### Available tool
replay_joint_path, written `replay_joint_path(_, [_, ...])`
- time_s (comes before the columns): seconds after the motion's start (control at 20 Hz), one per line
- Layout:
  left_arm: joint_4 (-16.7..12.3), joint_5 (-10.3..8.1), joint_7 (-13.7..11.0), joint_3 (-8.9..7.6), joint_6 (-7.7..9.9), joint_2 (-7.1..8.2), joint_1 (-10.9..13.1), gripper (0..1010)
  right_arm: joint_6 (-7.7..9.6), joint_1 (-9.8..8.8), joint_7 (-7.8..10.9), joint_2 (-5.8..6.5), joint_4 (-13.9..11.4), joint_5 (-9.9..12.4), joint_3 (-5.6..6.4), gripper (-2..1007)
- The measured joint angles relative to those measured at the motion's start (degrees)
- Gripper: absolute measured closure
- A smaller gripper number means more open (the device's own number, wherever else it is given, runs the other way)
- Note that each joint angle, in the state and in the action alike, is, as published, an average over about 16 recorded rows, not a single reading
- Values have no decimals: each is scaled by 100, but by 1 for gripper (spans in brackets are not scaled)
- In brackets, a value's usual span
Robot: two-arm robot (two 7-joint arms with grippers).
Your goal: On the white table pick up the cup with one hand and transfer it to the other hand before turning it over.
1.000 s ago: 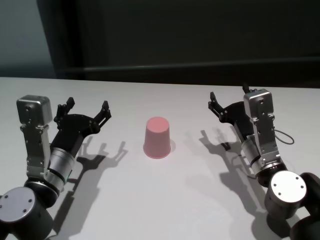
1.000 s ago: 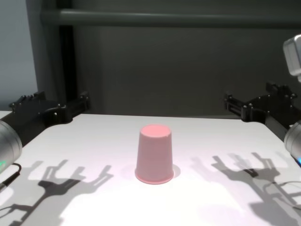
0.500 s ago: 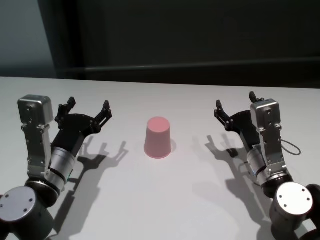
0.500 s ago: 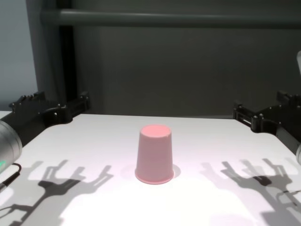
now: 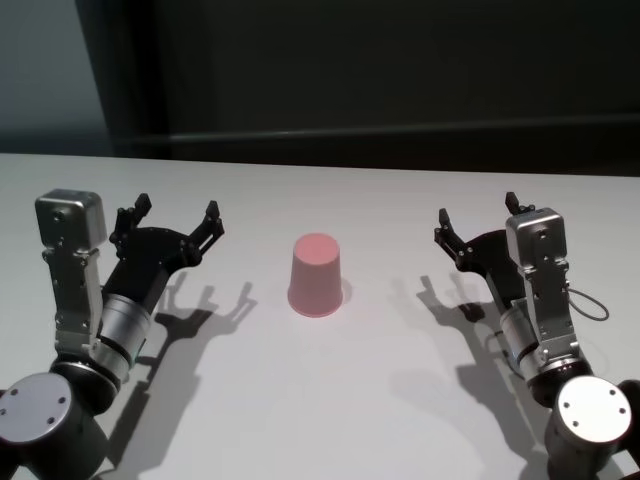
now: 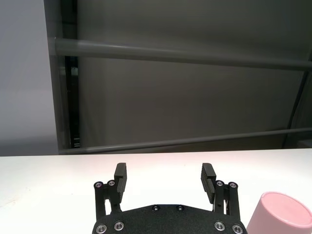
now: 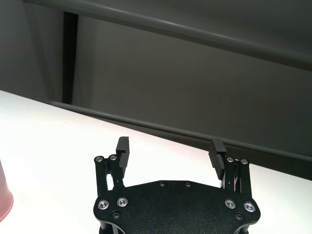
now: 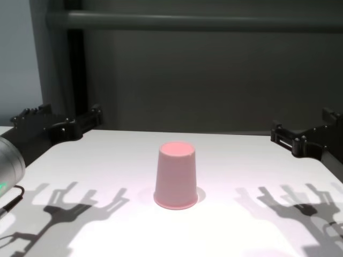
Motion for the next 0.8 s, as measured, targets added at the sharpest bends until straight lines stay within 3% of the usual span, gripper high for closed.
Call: replay_joint_path(0.8, [0, 0, 0, 0, 0, 0, 0, 7, -31, -126, 21, -108, -50, -82, 160, 1])
